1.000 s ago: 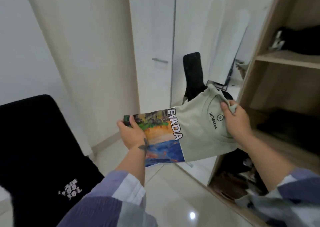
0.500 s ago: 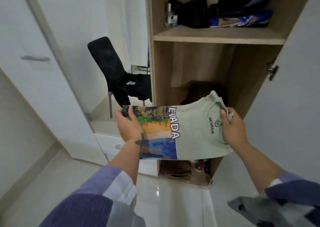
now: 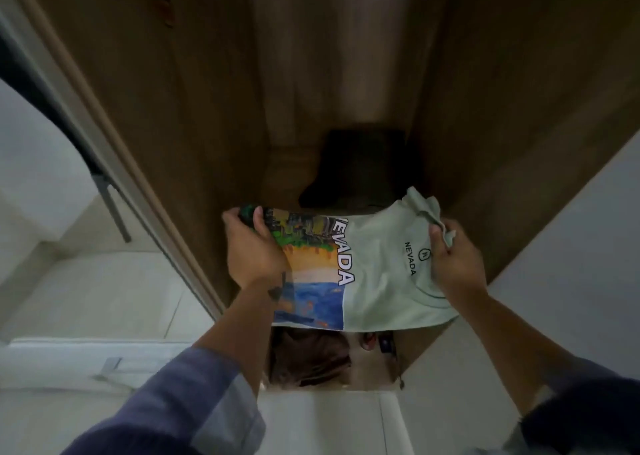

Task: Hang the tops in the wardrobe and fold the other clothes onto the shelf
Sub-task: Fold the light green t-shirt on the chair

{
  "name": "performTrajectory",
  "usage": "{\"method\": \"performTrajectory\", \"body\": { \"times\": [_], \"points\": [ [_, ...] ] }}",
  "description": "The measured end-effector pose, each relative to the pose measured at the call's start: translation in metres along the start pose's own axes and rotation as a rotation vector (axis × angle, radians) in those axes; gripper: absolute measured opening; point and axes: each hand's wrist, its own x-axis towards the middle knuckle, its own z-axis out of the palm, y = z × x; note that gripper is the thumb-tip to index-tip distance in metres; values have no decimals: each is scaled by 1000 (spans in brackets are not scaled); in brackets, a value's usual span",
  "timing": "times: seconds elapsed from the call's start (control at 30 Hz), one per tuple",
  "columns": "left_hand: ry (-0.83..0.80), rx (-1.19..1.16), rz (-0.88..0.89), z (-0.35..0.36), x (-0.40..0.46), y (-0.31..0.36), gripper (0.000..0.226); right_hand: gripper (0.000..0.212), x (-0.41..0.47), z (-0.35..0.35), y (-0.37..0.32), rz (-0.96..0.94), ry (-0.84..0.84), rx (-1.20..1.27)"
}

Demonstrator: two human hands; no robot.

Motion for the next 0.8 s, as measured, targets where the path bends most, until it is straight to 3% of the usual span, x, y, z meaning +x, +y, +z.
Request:
{"method": "performTrajectory", "body": {
  "times": [0.17,0.3,0.43,0.47,0.6,0.67,0.8],
  "points": [
    [-74,14,-5,69,35,-39,37,39,44,49,47,18,-2,-76],
    [-177,124,117,100,47,-59,44,38,62,71,59,77,13,-165],
    [-273,446,338,103,26,-67,62,52,55,82,63,-156,143,-608],
    [-332,457,400,103,18,-67,66,54,52,85,62,-230,119,-698],
    [-596,627,566,105,-4,-75,80,71,38,94,63,-415,-262,-833],
    [-637,707,553,106,-5,-84,81,84,33,98,71,-353,-337,-849],
    [-651,786,455,114,-2,-83,85,81,37,107,73,-190,-316,-885]
  ]
}}
